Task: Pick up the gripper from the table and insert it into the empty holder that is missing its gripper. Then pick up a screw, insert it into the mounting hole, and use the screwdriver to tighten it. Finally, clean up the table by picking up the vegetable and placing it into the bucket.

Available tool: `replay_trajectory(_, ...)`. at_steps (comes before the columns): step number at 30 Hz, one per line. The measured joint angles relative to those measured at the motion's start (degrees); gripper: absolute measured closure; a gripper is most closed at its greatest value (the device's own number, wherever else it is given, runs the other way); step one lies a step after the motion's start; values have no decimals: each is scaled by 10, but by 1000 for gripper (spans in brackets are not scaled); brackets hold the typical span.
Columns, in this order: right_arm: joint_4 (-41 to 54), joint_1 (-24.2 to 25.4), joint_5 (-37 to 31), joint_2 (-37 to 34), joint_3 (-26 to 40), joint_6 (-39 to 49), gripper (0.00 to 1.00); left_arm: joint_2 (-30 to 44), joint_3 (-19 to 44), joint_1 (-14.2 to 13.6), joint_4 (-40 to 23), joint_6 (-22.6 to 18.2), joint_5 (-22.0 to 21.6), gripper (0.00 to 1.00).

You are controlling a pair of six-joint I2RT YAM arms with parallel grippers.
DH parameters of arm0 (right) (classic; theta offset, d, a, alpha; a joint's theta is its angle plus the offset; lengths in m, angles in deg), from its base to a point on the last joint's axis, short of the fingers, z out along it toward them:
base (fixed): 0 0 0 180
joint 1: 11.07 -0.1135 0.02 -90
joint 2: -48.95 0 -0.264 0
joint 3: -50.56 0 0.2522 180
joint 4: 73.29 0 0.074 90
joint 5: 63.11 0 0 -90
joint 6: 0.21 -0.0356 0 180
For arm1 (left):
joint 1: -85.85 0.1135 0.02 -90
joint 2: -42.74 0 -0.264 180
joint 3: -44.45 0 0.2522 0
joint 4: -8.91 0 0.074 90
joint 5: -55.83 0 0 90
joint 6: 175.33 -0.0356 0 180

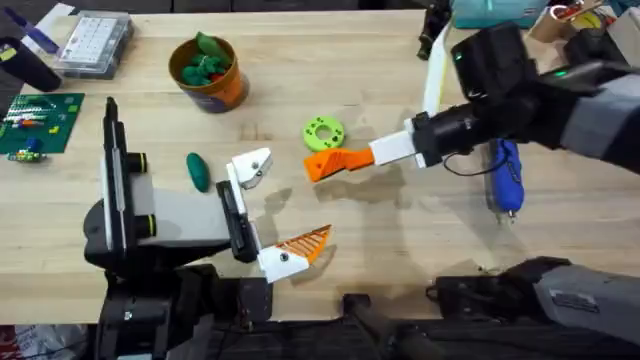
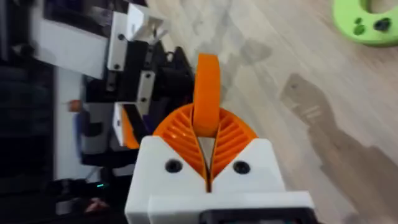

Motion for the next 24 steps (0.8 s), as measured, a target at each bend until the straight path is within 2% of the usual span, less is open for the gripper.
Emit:
replay_trajectory(6, -90, -3, 102, -48, -6, -71, 993, 0, 0, 0, 0, 0, 0, 11)
replay_trajectory(12, -136, -20, 159, -74, -6, -109, 994, 0, 0, 0, 0, 0, 0, 11)
replay_trajectory(24, -148, -26, 194, -78, -6, -126, 994, 0, 0, 0, 0, 0, 0, 11)
